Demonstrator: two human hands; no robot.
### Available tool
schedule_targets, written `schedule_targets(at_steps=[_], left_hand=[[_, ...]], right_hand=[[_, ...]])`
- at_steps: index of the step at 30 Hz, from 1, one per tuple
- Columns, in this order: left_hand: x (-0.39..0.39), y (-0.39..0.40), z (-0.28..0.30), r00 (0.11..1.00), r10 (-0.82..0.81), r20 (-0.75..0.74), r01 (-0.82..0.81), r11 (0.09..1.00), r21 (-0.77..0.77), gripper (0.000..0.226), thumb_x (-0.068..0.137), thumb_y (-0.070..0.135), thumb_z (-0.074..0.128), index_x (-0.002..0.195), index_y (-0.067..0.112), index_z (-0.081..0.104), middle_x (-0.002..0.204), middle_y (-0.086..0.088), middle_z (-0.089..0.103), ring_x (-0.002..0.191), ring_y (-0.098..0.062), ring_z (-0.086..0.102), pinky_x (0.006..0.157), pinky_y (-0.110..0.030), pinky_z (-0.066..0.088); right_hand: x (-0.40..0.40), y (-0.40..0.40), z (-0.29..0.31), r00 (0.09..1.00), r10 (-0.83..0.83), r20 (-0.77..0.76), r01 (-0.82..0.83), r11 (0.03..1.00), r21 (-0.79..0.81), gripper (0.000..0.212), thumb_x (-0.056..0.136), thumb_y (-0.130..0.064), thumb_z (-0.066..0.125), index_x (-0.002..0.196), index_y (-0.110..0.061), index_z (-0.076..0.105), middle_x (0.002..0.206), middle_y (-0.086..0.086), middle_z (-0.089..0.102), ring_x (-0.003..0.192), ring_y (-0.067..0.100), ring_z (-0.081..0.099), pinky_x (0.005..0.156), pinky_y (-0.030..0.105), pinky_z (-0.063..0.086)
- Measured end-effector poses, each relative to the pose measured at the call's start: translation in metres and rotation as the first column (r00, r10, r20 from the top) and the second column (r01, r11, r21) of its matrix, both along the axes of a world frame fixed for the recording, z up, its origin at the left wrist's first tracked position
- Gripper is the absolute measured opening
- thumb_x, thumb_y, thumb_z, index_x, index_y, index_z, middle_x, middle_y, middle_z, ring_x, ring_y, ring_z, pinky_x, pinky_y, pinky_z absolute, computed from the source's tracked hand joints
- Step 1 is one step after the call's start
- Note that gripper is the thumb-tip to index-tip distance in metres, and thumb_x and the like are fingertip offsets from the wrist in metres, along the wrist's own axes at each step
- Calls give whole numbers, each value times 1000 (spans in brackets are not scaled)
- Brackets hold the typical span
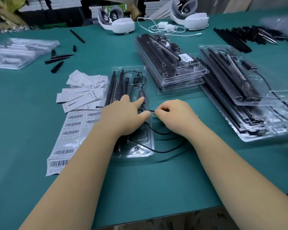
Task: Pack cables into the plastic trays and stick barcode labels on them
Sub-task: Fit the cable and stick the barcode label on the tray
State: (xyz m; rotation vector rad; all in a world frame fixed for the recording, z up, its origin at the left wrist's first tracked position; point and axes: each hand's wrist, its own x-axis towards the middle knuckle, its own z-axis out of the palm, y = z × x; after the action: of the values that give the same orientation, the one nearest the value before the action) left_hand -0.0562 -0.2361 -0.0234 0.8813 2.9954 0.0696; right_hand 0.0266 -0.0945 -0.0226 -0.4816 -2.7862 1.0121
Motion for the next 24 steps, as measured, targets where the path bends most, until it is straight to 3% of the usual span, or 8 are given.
schedule_targets(at_steps=[6,12,16,19,22,24], left_hand=[[-1,-16,0,998,-33,48,20,969,248,72,76,72,43,139,37,35,130,7,52,110,-19,54,74,-31,35],[-1,-19,3,995,-50,88,22,954,298,56,77,68,49,123,37,51,112,10,59,93,-11,50,73,-30,37],[0,-20,3,996,-56,65,32,945,324,51,81,67,46,122,36,51,91,14,55,86,-12,50,67,-29,36],[1,-21,6,996,-75,43,49,900,433,37,86,59,48,110,34,59,72,15,47,72,-5,49,57,-26,31],[2,-21,10,998,-35,-57,57,893,447,16,88,43,56,93,33,68,75,10,43,72,-11,50,56,-26,31],[5,-21,12,994,-24,-105,69,889,452,20,89,46,56,91,33,71,77,10,43,73,-12,48,58,-26,33]], right_hand=[[-1,3,-3,997,-40,-70,33,996,-87,20,88,-24,53,84,-19,73,59,-16,55,60,3,48,53,20,37],[-4,8,-4,988,-102,-115,96,994,-61,14,89,-27,57,84,-27,70,69,-21,56,78,8,54,60,20,37],[-3,14,-2,970,-191,-152,180,980,-80,20,85,-36,64,74,-19,66,68,-12,61,72,12,55,62,26,41],[0,19,5,975,-211,-65,185,943,-275,24,83,-32,63,76,-9,68,65,-2,59,61,16,48,59,28,41],[2,22,15,976,-208,58,202,791,-578,19,81,-24,59,70,-15,71,56,-8,58,49,11,43,46,22,35],[3,24,18,981,-173,88,187,721,-667,21,83,-24,57,69,-16,71,53,-9,57,45,7,40,43,18,33]])
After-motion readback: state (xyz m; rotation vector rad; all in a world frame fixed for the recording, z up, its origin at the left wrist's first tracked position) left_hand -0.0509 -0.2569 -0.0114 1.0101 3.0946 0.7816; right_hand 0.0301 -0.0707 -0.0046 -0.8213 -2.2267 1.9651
